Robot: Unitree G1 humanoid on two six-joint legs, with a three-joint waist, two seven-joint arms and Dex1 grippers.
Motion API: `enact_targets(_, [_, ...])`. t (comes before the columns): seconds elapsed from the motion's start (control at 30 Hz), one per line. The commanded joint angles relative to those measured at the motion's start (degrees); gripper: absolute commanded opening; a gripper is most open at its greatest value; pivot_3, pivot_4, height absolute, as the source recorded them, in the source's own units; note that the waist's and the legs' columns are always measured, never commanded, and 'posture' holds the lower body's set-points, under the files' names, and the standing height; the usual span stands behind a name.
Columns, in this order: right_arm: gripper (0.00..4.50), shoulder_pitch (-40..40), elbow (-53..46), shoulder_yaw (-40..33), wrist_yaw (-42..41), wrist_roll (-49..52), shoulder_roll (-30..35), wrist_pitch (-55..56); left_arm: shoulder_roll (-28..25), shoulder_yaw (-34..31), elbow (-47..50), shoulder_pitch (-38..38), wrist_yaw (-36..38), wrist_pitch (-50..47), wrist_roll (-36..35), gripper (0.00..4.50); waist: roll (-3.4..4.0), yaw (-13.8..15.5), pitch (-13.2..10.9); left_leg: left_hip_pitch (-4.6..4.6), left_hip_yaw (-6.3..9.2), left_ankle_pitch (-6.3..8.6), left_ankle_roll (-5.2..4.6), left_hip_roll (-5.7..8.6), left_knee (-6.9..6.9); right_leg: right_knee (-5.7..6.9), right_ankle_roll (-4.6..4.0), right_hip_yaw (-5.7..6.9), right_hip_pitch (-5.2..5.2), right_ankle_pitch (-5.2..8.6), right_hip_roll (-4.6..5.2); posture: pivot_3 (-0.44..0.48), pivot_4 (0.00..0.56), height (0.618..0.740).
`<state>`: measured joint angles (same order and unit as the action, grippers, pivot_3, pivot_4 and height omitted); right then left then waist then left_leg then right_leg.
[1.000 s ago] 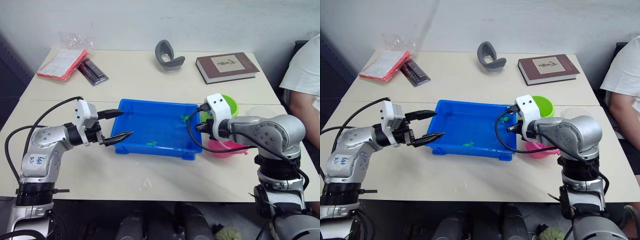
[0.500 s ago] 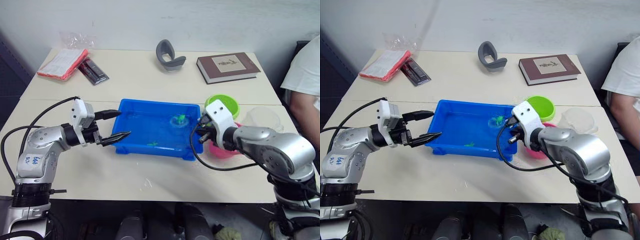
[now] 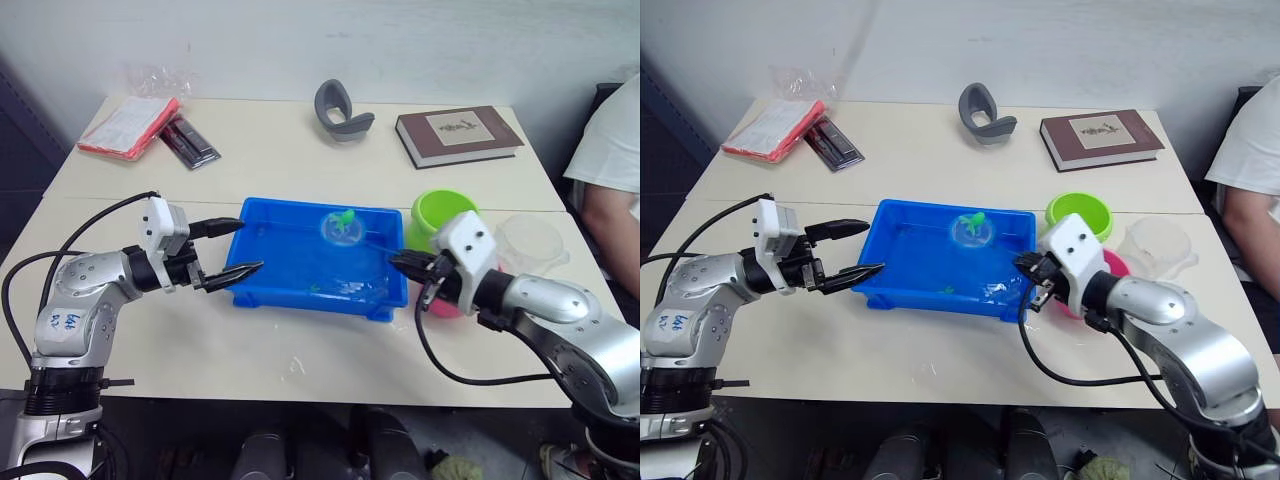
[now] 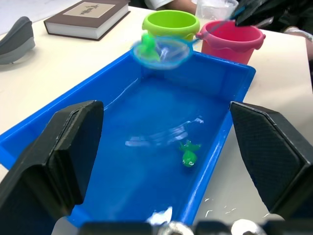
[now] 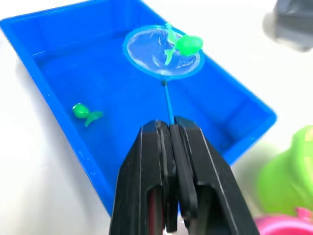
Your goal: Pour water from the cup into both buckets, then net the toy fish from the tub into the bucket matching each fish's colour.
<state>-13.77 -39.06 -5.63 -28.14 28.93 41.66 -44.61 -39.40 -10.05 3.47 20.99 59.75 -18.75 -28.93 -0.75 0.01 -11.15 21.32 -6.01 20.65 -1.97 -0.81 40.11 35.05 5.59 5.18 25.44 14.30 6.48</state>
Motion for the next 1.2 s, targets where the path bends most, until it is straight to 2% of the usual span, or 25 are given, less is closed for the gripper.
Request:
enact_targets(0.03, [0.00,3.64,-0.05,-7.24,-0.52,-2.35,0.38,6.30,-0.89,0.25,-0.01,1.05,2.03,0.25,-0.85,4.41,0.00,0.04,0.00,-0.01,0.00,0.00,0.00,0.00,0.00,0.00,0.00,0.00,0.00,0.00,0.00,0.000,0.150,0.740])
enact_targets(0.23, [0.00,7.09,5.88,-14.66,-2.60,-4.46,1.21,13.01,0.32,1.85,-2.65,4.65,3.13,1.37,-0.01,4.41,-0.01,0.06,0.00,-0.05,-0.02,-0.01,-0.01,0.02,0.01,0.04,0.00,-0.02,-0.03,0.00,-0.02,0.000,0.150,0.740])
enact_targets(0.37, [0.00,6.73,10.17,-15.77,-2.43,-7.49,2.73,15.29,0.64,2.65,-2.50,5.75,3.99,1.15,-0.48,4.41,-0.01,-0.17,0.00,-0.08,-0.05,-0.01,-0.01,0.01,-0.01,0.03,0.00,-0.06,-0.03,0.00,-0.04,0.000,0.150,0.740])
enact_targets(0.57, [0.00,6.50,19.67,-13.12,-2.26,-16.95,6.24,23.38,1.84,3.28,-3.03,8.79,4.26,0.73,-1.35,4.41,-0.01,-0.06,0.00,-0.09,-0.06,-0.02,-0.01,0.01,0.01,0.05,0.01,-0.07,-0.03,0.00,-0.04,0.000,0.150,0.740])
enact_targets(0.9, [0.00,9.47,34.26,-7.54,1.63,-38.22,12.21,54.40,2.92,4.29,-2.73,11.06,6.09,-0.59,-2.11,4.41,-0.01,-0.20,0.00,-0.11,-0.09,-0.05,0.02,0.03,0.00,0.05,0.02,-0.10,-0.04,-0.01,-0.04,0.000,0.150,0.740])
enact_targets(1.2, [0.00,8.94,39.32,-5.26,7.20,-51.90,17.06,63.43,3.08,4.60,-2.85,11.33,6.25,-0.71,-1.77,4.41,0.00,-0.16,0.00,-0.15,-0.13,-0.06,0.05,-0.01,0.01,0.07,0.02,-0.18,-0.04,-0.01,-0.06,0.000,0.150,0.740])
